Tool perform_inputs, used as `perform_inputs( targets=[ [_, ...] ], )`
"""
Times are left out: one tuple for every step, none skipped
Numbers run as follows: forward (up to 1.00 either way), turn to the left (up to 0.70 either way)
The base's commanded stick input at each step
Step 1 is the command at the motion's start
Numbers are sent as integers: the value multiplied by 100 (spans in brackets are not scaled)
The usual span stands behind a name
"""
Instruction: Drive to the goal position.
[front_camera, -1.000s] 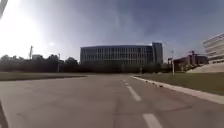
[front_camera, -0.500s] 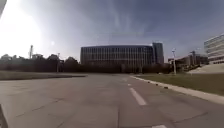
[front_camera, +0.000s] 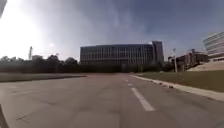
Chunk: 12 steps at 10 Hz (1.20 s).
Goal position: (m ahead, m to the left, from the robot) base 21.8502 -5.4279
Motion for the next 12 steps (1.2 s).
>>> perform_inputs(
  targets=[
    [70, 0],
    [70, 0],
    [70, 0],
    [70, 0],
    [70, 0],
    [70, 0],
    [70, 0],
    [70, 0],
    [70, 0],
    [70, 0],
    [70, 0],
    [70, 0]
  ],
)
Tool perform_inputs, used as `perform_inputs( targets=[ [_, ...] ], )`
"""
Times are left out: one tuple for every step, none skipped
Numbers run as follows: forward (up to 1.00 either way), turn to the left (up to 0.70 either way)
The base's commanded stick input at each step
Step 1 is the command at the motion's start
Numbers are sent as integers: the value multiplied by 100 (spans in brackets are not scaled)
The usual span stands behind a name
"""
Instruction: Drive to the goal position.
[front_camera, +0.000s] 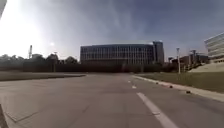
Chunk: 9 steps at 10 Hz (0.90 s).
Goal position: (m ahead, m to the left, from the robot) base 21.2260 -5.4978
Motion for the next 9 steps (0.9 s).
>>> perform_inputs(
  targets=[
    [70, 0],
    [70, 0],
    [70, 0],
    [70, 0],
    [70, 0],
    [70, 0],
    [70, 0],
    [70, 0],
    [70, 0]
  ],
)
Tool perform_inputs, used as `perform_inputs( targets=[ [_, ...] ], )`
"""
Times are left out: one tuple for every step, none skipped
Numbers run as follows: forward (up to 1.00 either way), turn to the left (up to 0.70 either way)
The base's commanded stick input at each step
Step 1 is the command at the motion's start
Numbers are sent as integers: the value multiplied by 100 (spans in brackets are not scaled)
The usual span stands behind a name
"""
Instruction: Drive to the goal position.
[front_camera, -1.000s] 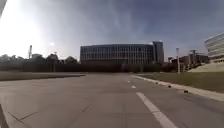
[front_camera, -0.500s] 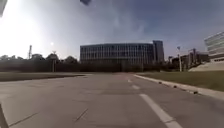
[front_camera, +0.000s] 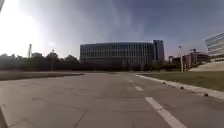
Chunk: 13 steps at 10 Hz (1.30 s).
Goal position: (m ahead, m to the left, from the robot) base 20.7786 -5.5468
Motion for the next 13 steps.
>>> perform_inputs(
  targets=[
    [70, 0],
    [70, 0],
    [70, 0],
    [70, 0],
    [70, 0],
    [70, 0],
    [70, 0],
    [70, 0],
    [70, 0],
    [70, 0],
    [70, 0],
    [70, 0],
    [70, 0]
  ],
)
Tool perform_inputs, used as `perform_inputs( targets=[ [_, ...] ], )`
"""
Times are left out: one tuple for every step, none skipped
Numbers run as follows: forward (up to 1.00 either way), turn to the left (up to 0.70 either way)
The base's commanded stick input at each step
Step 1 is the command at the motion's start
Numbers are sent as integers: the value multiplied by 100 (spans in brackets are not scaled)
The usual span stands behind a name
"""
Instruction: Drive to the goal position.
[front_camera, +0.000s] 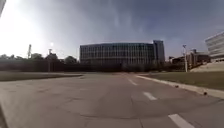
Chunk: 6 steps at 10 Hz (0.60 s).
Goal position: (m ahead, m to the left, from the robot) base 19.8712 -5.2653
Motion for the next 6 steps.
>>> perform_inputs(
  targets=[
    [70, 0],
    [70, 0],
    [70, 0],
    [70, 0],
    [70, 0],
    [70, 0]
  ],
)
